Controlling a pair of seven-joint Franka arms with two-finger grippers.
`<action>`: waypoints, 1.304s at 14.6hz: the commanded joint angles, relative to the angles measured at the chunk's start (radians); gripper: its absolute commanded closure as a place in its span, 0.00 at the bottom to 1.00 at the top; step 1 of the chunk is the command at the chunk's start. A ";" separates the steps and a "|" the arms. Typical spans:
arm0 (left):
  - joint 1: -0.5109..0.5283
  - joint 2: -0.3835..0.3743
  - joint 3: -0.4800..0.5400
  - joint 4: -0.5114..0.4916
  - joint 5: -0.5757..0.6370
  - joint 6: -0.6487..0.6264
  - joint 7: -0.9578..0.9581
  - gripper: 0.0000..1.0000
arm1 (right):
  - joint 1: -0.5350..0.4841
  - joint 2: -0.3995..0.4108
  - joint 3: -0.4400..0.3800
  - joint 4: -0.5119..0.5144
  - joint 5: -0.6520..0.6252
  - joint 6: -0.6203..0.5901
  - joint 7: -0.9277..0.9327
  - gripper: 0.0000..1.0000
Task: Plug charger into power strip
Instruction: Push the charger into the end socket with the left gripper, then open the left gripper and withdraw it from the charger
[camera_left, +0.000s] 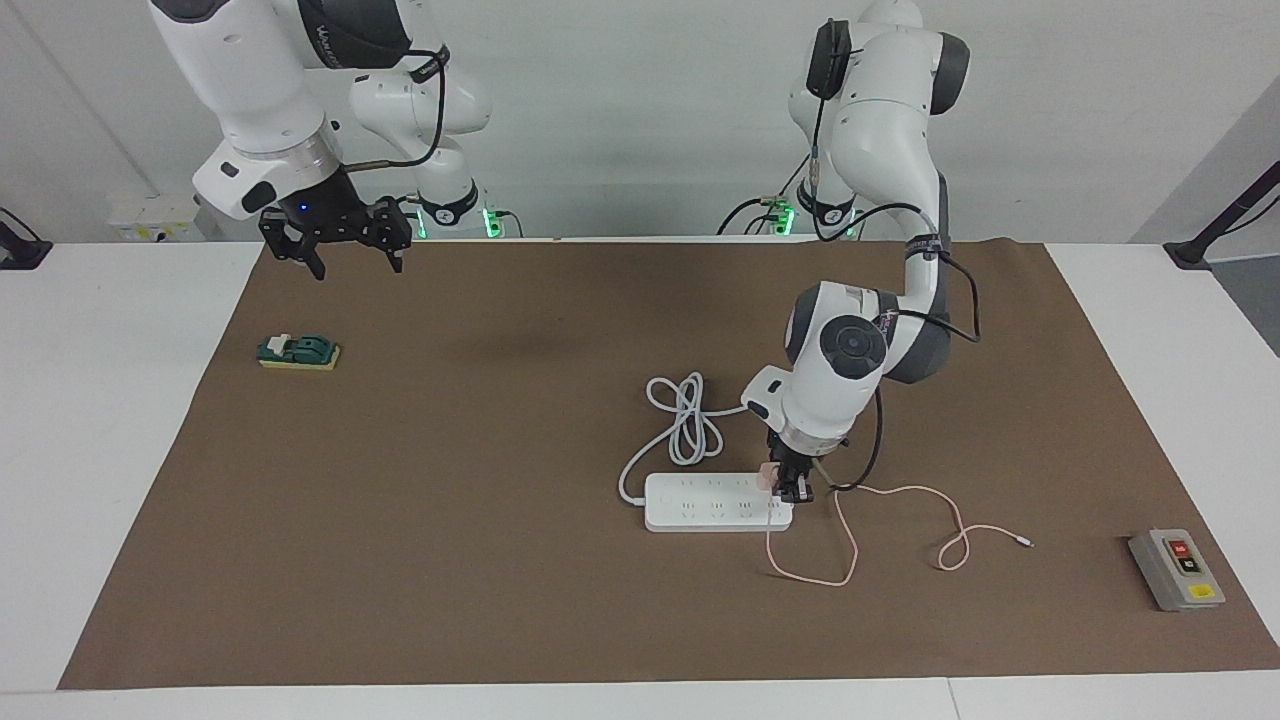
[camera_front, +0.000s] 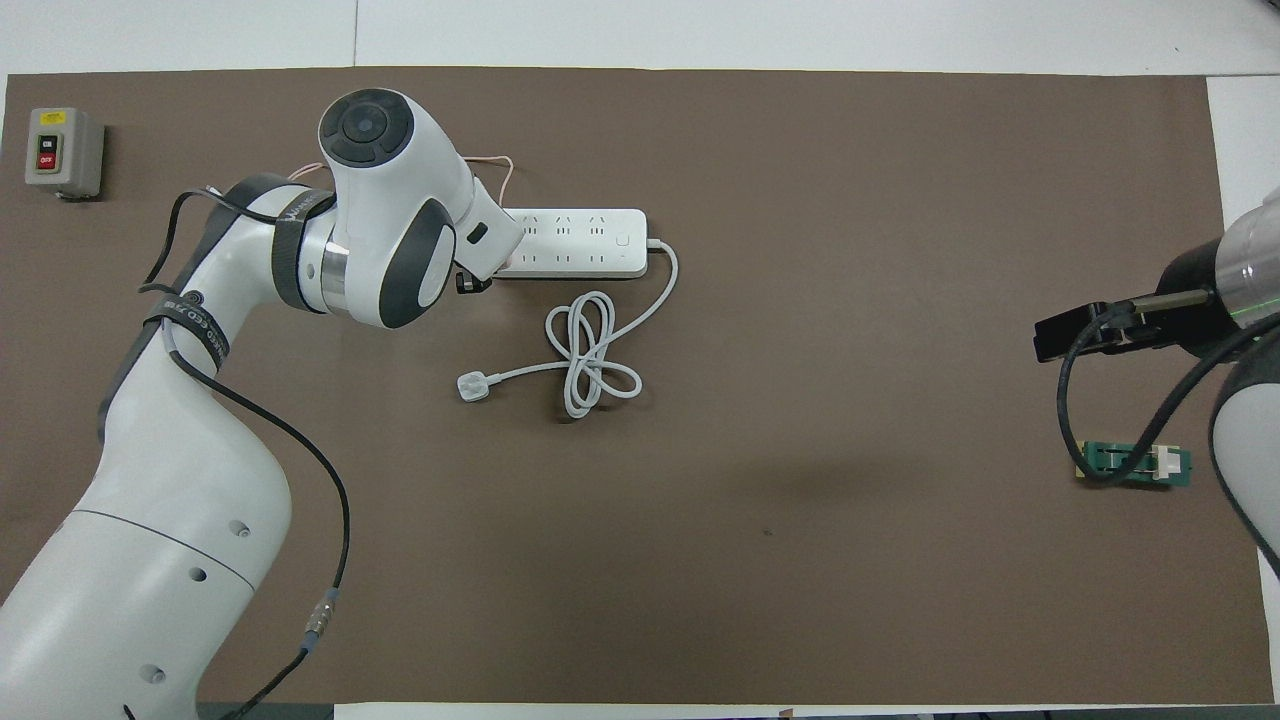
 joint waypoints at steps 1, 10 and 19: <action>0.008 -0.019 0.004 0.012 -0.011 0.030 0.010 0.00 | -0.014 -0.012 0.008 -0.003 0.011 -0.014 0.015 0.00; 0.052 -0.183 0.004 -0.004 -0.014 -0.086 0.004 0.00 | -0.017 -0.012 0.007 -0.005 0.011 -0.012 0.015 0.00; 0.210 -0.419 0.007 -0.004 -0.022 -0.358 -0.145 0.00 | -0.017 -0.012 0.005 -0.005 0.011 -0.012 0.015 0.00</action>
